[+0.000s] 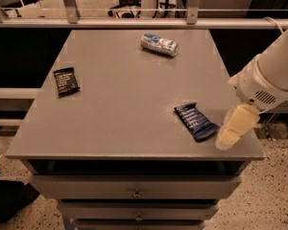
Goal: Pick rxbar blueberry
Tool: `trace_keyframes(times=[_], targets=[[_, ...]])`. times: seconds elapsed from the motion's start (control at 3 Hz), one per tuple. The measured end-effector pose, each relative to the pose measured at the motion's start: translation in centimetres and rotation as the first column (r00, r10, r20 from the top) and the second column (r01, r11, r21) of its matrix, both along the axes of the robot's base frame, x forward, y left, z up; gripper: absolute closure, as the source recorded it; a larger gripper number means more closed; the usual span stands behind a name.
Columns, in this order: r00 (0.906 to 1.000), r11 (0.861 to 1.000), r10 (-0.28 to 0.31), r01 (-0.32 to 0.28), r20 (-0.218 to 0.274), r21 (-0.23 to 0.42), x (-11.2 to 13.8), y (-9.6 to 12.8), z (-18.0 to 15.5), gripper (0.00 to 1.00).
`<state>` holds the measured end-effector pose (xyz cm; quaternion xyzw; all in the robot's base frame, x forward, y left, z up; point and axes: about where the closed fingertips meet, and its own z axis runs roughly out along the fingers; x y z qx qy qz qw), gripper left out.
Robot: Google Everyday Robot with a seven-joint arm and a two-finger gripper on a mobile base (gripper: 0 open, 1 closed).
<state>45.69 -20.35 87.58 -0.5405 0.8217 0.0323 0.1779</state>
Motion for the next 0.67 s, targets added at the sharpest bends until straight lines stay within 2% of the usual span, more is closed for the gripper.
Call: trace_keyframes(times=[0.33,0.67], targets=[[0.9971,0.995,-0.069,0.071,-0.033,0.069,0.4,1.3,-3.4,0.0],[0.9941,0.989,-0.098,0.103,-0.046,0.103,0.6,2.1,-4.8,0.0]])
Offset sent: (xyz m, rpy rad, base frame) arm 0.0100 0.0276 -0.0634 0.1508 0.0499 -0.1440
